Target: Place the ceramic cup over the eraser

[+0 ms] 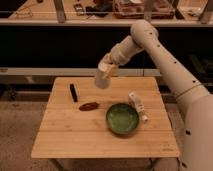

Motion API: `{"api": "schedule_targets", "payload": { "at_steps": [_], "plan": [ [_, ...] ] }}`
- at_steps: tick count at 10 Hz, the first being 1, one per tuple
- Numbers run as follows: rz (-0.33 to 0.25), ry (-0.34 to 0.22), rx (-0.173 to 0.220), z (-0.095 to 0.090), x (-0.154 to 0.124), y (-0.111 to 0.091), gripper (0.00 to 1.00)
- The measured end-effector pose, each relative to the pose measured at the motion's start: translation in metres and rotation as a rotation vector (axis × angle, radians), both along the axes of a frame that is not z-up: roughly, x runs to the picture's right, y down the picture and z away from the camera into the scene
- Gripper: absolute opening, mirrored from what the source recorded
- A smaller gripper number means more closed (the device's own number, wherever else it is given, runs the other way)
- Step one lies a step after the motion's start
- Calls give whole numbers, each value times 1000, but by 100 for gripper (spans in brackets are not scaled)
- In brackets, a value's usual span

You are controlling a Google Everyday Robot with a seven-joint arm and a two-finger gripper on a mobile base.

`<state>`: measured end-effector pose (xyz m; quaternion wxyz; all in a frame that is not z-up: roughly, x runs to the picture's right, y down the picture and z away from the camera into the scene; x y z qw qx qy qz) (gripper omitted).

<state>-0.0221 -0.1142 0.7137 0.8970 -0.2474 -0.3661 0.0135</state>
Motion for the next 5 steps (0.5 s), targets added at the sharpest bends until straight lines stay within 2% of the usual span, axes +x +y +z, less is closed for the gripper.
{"api": "schedule_targets", "payload": {
  "at_steps": [3, 5],
  "plan": [
    [-35, -28, -18, 1, -50, -2, 0],
    [-29, -27, -57, 7, -90, 2, 0]
  ]
}}
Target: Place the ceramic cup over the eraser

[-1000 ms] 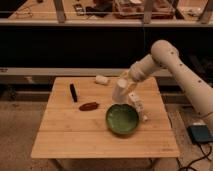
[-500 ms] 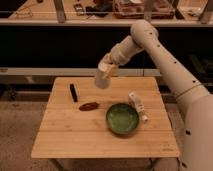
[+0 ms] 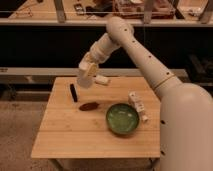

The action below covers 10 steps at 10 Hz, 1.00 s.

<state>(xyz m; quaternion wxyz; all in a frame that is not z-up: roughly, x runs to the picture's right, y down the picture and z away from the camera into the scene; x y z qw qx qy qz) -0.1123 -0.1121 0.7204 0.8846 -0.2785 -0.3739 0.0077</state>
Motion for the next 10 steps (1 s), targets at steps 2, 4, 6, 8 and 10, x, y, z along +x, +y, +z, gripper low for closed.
{"api": "schedule_targets", "payload": {
  "at_steps": [2, 4, 6, 8, 10],
  "plan": [
    [70, 28, -56, 5, -32, -1, 0],
    [129, 47, -97, 7, -61, 0, 0],
    [143, 51, -104, 8, -67, -1, 0],
    [144, 52, -104, 8, -65, -1, 0],
    [145, 59, -96, 11, -64, -1, 0]
  ]
}}
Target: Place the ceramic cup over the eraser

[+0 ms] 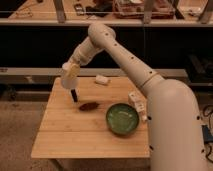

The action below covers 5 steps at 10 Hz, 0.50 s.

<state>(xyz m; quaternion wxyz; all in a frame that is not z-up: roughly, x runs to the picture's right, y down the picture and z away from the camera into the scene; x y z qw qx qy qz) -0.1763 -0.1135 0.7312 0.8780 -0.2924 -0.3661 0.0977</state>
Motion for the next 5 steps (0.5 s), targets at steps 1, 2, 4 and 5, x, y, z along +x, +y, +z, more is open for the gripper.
{"api": "schedule_targets", "payload": {
  "at_steps": [1, 2, 4, 5],
  "plan": [
    [12, 13, 24, 6, 7, -6, 0],
    [32, 24, 54, 12, 18, -16, 0],
    [63, 20, 89, 19, 28, -33, 0],
    [73, 16, 96, 23, 30, -38, 0]
  ]
}}
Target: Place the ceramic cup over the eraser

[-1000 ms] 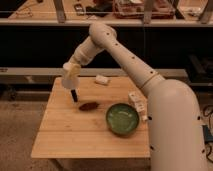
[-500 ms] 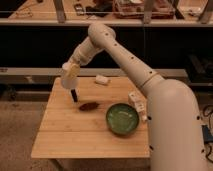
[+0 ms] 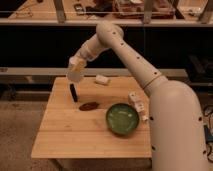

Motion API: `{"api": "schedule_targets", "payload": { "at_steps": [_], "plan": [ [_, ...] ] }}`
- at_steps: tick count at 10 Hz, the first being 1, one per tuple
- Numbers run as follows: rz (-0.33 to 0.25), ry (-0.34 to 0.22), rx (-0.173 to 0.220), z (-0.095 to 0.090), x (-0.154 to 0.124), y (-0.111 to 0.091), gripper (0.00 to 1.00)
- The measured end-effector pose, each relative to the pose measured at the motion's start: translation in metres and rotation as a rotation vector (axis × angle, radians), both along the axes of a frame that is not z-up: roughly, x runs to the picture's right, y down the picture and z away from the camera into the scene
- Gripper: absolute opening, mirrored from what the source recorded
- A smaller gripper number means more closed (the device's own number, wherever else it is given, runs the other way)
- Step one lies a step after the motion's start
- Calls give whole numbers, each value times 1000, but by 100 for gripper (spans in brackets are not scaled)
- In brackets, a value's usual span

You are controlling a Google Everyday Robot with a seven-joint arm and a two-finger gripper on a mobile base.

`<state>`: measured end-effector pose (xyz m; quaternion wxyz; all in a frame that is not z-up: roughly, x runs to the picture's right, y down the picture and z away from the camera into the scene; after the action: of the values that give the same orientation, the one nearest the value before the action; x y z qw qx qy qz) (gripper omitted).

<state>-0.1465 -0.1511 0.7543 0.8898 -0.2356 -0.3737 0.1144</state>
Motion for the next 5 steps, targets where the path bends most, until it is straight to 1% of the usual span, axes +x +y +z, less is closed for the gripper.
{"api": "schedule_targets", "payload": {
  "at_steps": [2, 3, 4, 5],
  "plan": [
    [11, 1, 3, 11, 4, -3, 0],
    [11, 12, 4, 19, 7, -3, 0],
    [-8, 36, 6, 29, 7, -1, 0],
    [-16, 40, 3, 32, 3, 1, 0]
  ]
}}
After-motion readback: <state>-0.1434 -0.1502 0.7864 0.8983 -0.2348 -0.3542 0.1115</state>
